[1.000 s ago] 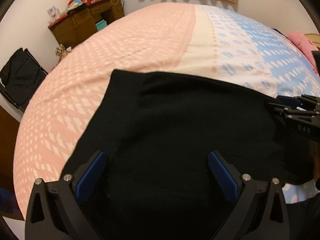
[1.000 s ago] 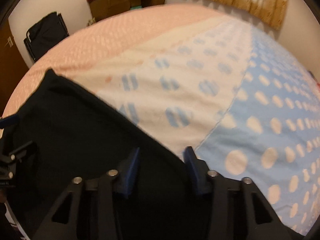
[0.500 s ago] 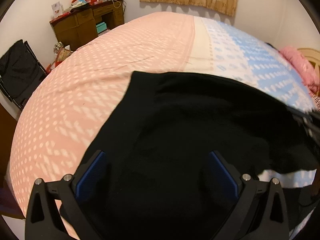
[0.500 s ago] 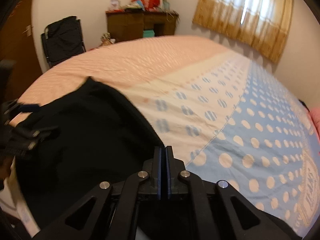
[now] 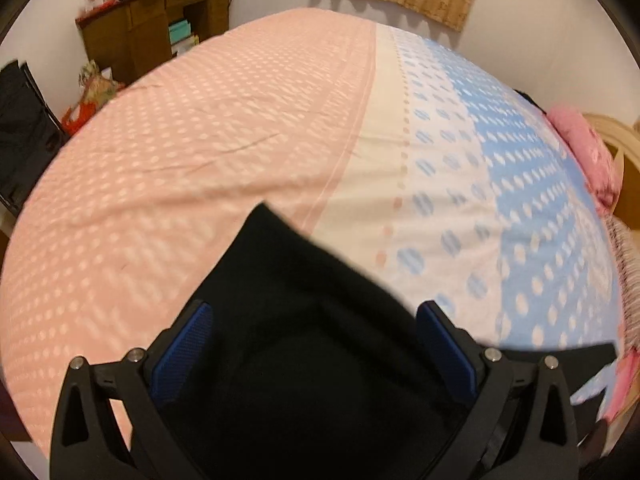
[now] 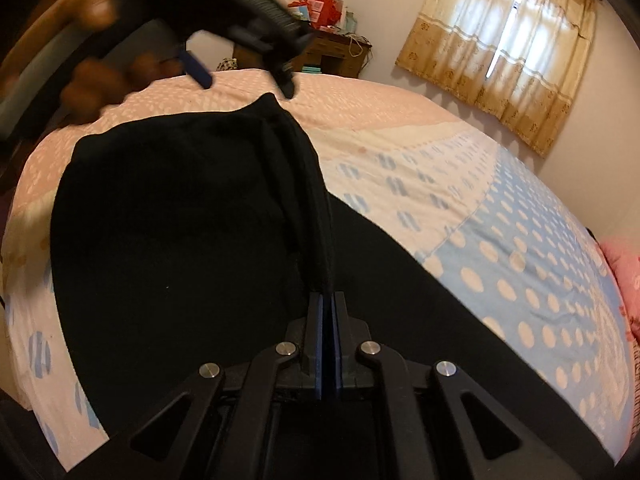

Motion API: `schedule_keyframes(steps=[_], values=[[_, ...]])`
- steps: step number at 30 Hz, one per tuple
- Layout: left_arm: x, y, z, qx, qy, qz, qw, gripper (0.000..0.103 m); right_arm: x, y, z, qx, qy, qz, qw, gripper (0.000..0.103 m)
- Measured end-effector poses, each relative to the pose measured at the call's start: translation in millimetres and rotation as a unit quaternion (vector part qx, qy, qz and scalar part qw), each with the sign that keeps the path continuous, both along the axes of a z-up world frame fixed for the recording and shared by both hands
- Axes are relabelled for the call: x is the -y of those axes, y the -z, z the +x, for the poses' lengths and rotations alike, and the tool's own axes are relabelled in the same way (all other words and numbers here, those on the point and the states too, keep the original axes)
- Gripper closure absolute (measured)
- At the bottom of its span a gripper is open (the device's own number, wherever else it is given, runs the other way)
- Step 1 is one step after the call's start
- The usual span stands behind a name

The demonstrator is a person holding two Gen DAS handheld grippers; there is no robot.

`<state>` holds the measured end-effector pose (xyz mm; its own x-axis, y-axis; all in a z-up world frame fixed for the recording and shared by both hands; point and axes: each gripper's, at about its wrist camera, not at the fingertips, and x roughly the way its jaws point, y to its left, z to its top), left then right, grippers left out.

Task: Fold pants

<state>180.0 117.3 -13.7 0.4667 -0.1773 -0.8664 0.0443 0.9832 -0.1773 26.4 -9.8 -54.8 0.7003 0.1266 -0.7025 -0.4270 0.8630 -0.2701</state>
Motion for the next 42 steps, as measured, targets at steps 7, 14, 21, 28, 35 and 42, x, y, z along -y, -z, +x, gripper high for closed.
schedule_keyframes(steps=[7, 14, 21, 28, 35, 42], values=[[7.2, 32.3, 40.6, -0.074, -0.033, 0.016, 0.9966, 0.011, -4.7, 9.7, -6.8, 0.014, 0.001, -0.008, 1.0, 0.099], [10.6, 38.6, 50.4, -0.071, -0.031, 0.026, 0.9966, 0.065, 0.7, 8.8, -6.1, 0.018, 0.008, 0.008, 1.0, 0.099], [-25.3, 2.6, 21.7, 0.003, -0.011, -0.128, 0.9917, 0.095, 32.4, -33.5, 3.0, 0.037, 0.05, 0.082, 0.995, 0.099], [-28.3, -32.1, 7.5, 0.028, 0.008, -0.089, 0.9956, 0.076, 22.0, -52.1, -9.4, 0.07, 0.044, 0.059, 0.995, 0.099], [5.5, 12.0, 36.5, -0.064, 0.008, -0.031, 0.9974, 0.024, -1.7, -9.7, -28.4, 0.062, 0.028, -0.011, 0.998, 0.099], [28.8, 42.3, 46.8, -0.095, -0.004, 0.028, 0.995, 0.067, 4.8, 2.4, -37.5, 0.048, 0.026, -0.002, 0.998, 0.099]])
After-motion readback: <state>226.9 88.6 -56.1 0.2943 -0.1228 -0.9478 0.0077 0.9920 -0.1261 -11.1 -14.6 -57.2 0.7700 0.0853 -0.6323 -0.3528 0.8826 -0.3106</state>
